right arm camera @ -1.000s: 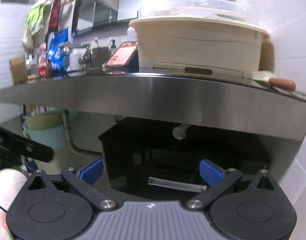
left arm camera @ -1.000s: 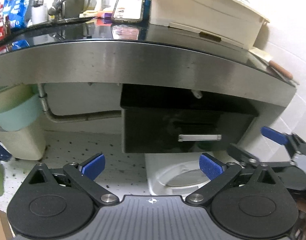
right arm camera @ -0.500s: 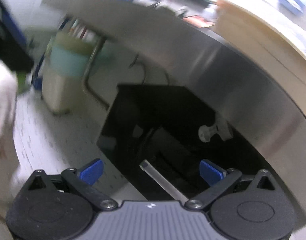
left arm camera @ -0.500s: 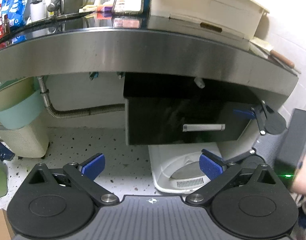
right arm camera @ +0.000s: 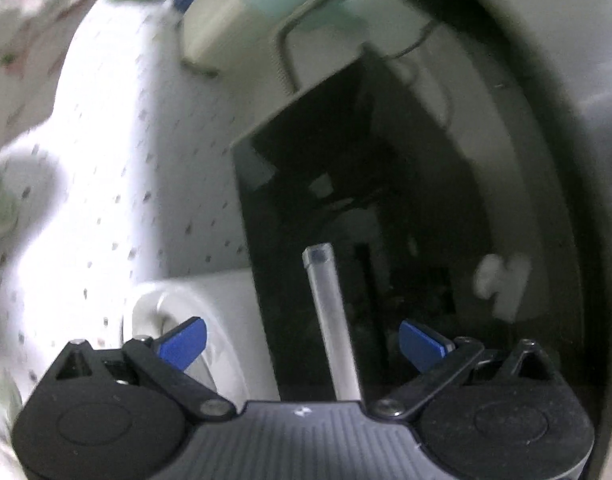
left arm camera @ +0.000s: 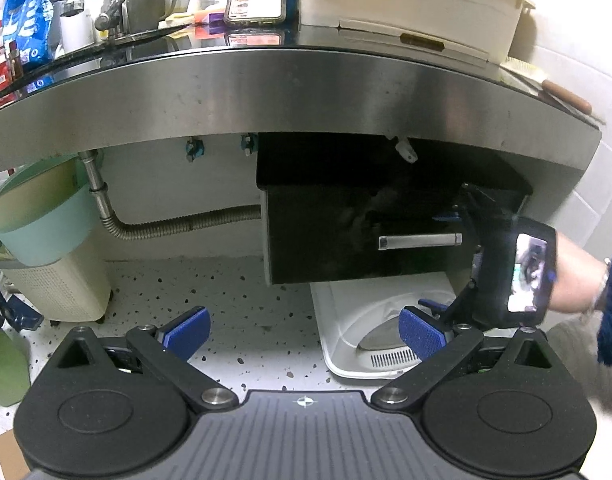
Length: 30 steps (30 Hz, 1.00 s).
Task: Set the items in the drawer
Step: 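Move the right tool down and hook its fingers on the drawer's metal handle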
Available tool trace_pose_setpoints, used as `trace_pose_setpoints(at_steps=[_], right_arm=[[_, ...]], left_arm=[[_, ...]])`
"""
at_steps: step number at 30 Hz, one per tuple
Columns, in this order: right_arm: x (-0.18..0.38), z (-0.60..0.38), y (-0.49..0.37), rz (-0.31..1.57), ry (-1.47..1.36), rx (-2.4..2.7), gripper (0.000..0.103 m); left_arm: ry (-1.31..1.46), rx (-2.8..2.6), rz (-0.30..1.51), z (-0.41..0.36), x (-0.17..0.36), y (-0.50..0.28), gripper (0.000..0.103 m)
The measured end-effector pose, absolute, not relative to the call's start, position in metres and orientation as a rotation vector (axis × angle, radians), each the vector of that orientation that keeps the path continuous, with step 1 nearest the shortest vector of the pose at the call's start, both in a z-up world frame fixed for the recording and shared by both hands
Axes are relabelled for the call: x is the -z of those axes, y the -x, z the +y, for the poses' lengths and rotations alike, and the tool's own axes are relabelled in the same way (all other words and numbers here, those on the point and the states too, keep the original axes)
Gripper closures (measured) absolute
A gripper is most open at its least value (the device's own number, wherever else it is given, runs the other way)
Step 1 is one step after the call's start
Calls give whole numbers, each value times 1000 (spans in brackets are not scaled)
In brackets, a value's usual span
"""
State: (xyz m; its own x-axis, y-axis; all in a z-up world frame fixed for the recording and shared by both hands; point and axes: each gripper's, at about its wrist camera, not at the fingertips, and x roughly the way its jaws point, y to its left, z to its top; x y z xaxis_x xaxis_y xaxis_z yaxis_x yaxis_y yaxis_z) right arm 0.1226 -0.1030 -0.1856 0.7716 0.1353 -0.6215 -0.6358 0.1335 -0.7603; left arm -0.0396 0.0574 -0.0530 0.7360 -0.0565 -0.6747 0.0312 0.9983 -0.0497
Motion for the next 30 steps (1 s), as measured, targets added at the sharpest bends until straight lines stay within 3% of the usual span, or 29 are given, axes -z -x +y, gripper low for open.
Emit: trace_pose_setpoints(at_steps=[8, 30], right_arm=[[211, -102, -152, 516, 1525, -607, 0], [230, -104, -214, 657, 1503, -699, 0]], left_arm=[[16, 46, 748, 56, 56, 42, 1], [-22, 74, 761, 43, 60, 44, 1]])
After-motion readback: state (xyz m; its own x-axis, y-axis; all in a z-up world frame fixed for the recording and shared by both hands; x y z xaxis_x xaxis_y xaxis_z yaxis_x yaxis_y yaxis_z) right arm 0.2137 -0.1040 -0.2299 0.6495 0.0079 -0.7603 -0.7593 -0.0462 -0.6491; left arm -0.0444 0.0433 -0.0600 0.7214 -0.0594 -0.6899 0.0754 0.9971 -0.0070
